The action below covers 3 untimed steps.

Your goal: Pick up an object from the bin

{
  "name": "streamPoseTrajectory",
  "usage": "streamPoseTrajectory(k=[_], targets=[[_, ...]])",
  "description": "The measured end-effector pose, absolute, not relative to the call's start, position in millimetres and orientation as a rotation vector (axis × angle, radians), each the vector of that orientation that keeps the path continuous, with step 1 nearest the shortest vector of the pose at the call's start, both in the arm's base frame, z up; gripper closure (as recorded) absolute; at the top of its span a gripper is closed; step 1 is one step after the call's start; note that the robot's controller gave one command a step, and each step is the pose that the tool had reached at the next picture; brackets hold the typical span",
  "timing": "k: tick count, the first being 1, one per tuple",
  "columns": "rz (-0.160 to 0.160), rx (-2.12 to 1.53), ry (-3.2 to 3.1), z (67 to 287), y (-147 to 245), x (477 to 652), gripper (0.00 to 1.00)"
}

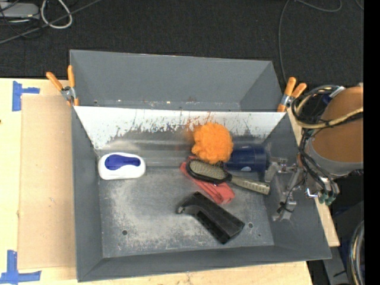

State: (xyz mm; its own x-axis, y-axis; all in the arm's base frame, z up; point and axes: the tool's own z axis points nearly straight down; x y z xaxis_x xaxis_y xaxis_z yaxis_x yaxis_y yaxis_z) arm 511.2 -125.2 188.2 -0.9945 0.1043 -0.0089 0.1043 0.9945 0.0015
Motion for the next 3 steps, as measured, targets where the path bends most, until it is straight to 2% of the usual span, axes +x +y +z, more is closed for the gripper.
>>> streamPoseTrajectory(k=[1,2,3], targets=[[0.004,0.124,3.139,170,-128,514.3,0.0],[0.005,-0.173,3.137,242,-152,529.9,0.0],[0.001,-0.149,3.132,267,-155,526.2,0.0]])
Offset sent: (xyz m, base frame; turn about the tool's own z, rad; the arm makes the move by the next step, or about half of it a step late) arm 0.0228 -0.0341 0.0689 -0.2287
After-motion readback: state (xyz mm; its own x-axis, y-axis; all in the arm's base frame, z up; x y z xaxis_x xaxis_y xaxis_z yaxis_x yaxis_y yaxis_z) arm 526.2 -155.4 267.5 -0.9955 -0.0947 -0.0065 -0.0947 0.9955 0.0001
